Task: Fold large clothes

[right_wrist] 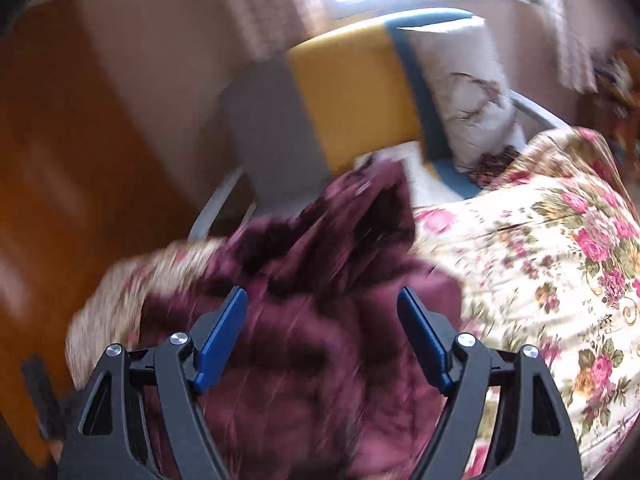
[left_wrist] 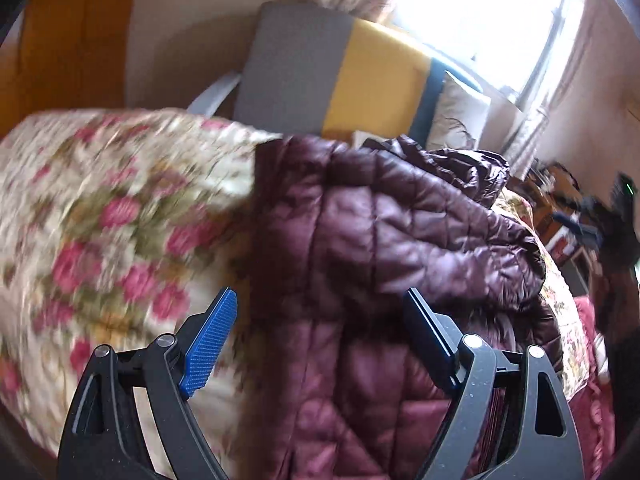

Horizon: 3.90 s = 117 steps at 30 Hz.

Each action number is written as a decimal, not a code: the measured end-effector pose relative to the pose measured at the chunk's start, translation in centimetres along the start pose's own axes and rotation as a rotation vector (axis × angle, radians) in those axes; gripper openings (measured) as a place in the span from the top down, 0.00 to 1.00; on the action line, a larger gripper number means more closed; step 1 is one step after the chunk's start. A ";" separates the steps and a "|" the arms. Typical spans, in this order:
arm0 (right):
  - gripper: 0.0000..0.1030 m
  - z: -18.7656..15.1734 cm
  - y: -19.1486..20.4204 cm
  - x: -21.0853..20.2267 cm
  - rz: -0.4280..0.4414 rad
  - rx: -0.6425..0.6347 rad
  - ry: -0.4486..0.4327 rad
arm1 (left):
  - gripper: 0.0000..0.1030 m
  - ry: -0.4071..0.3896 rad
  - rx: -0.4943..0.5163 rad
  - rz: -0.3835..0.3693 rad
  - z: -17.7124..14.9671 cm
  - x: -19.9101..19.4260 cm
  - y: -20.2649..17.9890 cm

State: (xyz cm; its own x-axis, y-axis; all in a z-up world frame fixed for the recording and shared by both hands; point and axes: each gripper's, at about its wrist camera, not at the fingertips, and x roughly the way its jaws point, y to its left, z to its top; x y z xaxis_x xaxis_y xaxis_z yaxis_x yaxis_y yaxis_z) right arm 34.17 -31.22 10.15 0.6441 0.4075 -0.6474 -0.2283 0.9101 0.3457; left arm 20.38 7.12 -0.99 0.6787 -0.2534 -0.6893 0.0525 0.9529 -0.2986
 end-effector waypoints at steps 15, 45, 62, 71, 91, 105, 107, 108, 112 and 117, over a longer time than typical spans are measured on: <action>0.21 -8.7 -0.1 7.5 -0.195 0.090 0.106 | 0.25 0.010 0.166 0.127 1.9 6.3 -4.3; 0.04 -18.0 1.3 -6.4 -0.250 0.130 0.098 | 0.13 -0.055 0.140 0.216 -5.9 -3.0 -3.7; 0.02 -29.0 0.1 -11.8 -0.171 0.229 0.236 | 0.13 0.103 0.098 0.204 -13.9 -5.0 2.0; 0.02 -36.1 -1.9 -12.7 -0.005 0.390 0.362 | 0.31 0.273 -0.100 -0.159 -20.0 -6.0 6.5; 0.80 -22.8 7.7 -21.1 0.498 0.229 0.071 | 0.90 0.048 -0.302 -0.782 -9.8 -13.6 4.8; 0.81 -14.5 3.0 -17.9 0.404 0.428 -0.070 | 0.60 -0.028 -0.201 -0.314 -2.6 -13.7 8.9; 0.81 -14.7 2.4 -17.9 0.407 0.440 -0.075 | 0.28 0.000 -0.227 -0.248 -4.3 -13.5 10.5; 0.81 -14.8 2.3 -17.8 0.401 0.441 -0.076 | 0.28 0.035 -0.238 -0.240 -5.8 -13.5 11.3; 0.81 -14.8 2.0 -17.3 0.386 0.440 -0.078 | 0.24 0.167 -0.266 -0.298 -11.9 -13.0 11.6; 0.81 -14.9 2.4 -17.4 0.357 0.410 -0.070 | 0.08 0.238 -0.421 -0.533 -16.8 -13.6 10.2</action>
State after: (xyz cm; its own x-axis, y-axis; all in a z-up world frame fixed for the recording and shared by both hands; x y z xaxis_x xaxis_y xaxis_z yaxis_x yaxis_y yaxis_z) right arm 11.51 -35.02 12.10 0.6289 0.6673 -0.3990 -0.1479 0.6065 0.7812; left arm -0.65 17.48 -5.78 0.4591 -0.7414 -0.4895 0.0127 0.5564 -0.8308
